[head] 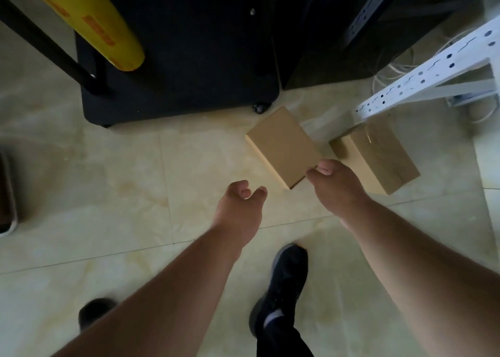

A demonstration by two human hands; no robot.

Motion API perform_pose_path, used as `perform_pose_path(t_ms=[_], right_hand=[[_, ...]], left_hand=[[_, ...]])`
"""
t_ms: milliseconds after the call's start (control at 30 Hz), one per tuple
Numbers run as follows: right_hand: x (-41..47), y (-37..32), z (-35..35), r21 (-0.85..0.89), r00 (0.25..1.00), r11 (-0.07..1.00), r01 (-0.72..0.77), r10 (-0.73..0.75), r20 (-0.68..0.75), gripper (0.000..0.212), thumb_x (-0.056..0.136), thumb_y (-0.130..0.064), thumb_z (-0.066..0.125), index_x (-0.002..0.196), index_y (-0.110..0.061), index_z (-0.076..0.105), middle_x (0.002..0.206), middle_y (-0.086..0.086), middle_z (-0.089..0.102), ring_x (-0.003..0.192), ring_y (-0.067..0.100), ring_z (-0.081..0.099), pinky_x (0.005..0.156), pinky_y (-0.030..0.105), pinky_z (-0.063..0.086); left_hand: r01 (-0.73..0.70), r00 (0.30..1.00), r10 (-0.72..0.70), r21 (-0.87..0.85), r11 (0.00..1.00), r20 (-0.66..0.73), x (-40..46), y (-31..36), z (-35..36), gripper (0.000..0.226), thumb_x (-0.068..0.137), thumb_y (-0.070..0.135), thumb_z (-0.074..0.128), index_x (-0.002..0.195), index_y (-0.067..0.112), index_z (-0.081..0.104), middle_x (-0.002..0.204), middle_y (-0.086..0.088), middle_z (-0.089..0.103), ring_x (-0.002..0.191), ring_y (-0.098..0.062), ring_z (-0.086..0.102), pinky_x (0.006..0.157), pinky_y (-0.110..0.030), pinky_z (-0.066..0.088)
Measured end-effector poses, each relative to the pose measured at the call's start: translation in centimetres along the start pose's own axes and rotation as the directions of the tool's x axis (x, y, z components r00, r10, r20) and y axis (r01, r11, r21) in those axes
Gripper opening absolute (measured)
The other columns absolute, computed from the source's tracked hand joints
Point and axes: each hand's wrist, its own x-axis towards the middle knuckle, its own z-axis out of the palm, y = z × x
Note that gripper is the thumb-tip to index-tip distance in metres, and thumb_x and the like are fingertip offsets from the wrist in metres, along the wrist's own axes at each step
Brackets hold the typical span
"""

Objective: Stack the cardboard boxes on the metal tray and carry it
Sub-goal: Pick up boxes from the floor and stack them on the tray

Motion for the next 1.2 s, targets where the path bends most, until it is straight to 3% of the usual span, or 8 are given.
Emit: perform_pose_path(t_ms=[100,200,333,533,667,833,1100,1200], right_hand=[[3.0,1.2,-0.1,-0.07,1.0,0.997,0.019,-0.019,0.011,0.012,0.096,-0.039,0.059,0.095,-0.028,0.059,0.095,-0.003,0.06,0.103,0.022,0.054,0.089,0.033,0.039],[6.1,2.0,0.0,-0.109,0.999,0.993,0.034,-0.032,0.024,0.049,0.093,-0.045,0.056,0.126,-0.009,0.062,0.127,0.02,0.061,0.121,0.03,0.057,0.098,0.034,0.04],[9.7,3.3,0.4,-0.157,1.0,0.987,0.023,-0.022,0.01,0.063,0.098,-0.038,0.059,0.152,-0.008,0.046,0.154,0.013,0.052,0.14,0.031,0.049,0.106,0.033,0.039],[14.0,4.9,0.9,-0.175,0.997,0.982,0.073,-0.07,0.026,0.063,0.1,-0.04,0.059,0.153,-0.01,0.043,0.153,0.013,0.052,0.139,0.034,0.049,0.103,0.036,0.04],[15.1,5.4,0.9,-0.193,0.993,0.975,0.108,-0.099,0.06,0.05,0.101,-0.039,0.055,0.145,-0.016,0.056,0.145,0.01,0.06,0.129,0.031,0.055,0.091,0.029,0.039],[13.7,4.7,0.9,-0.154,0.996,0.984,0.088,-0.085,0.028,0.054,0.102,-0.037,0.056,0.151,-0.016,0.052,0.154,0.007,0.054,0.14,0.028,0.05,0.109,0.033,0.039],[7.2,1.8,3.0,0.036,0.998,0.998,0.053,-0.052,-0.026,0.032,0.097,-0.028,0.06,0.127,-0.02,0.065,0.118,0.0,0.07,0.095,0.018,0.062,0.078,0.029,0.043],[3.5,-0.2,4.5,0.121,0.999,0.991,0.051,-0.049,-0.023,0.022,0.098,-0.026,0.059,0.119,-0.02,0.06,0.098,-0.004,0.066,0.078,0.008,0.058,0.061,0.027,0.042]], left_hand=[[0.022,1.0,-0.022,0.017,1.0,0.003,2.5,-0.2,2.6,0.077,0.082,0.059,0.061,0.151,0.029,0.047,0.138,0.008,0.062,0.117,-0.024,0.066,0.106,-0.045,0.053],[0.043,0.999,-0.043,0.013,0.999,0.0,5.2,-0.3,5.2,0.072,0.088,0.056,0.062,0.153,0.029,0.045,0.142,0.01,0.059,0.118,-0.025,0.067,0.107,-0.044,0.052],[0.073,0.997,-0.073,0.016,0.997,0.002,8.7,-0.7,8.3,0.076,0.087,0.054,0.061,0.155,0.027,0.04,0.148,0.005,0.056,0.121,-0.03,0.065,0.107,-0.047,0.051],[0.182,0.982,-0.179,-0.047,0.982,0.057,13.0,-0.8,11.4,0.077,0.078,0.052,0.061,0.146,0.018,0.047,0.138,-0.016,0.064,0.125,-0.037,0.063,0.104,-0.05,0.051],[0.218,0.976,-0.215,-0.181,0.959,0.035,13.9,-0.7,12.2,0.031,0.092,0.032,0.067,0.123,0.027,0.067,0.099,0.009,0.064,0.108,-0.026,0.065,0.106,-0.044,0.053],[0.187,0.982,-0.188,-0.212,0.959,0.016,12.7,-0.9,11.0,0.032,0.095,0.026,0.065,0.126,0.032,0.068,0.096,0.015,0.063,0.103,-0.017,0.063,0.105,-0.045,0.055],[0.117,0.985,-0.145,-0.257,0.959,-0.095,8.6,-1.1,4.7,0.022,0.097,0.021,0.063,0.086,0.04,0.067,0.095,0.021,0.065,0.097,-0.005,0.062,0.103,-0.046,0.056],[0.073,0.986,-0.113,-0.293,0.953,-0.122,6.6,-1.3,1.3,0.02,0.097,0.025,0.062,0.108,0.038,0.073,0.105,0.024,0.067,0.105,-0.005,0.063,0.103,-0.044,0.056]])
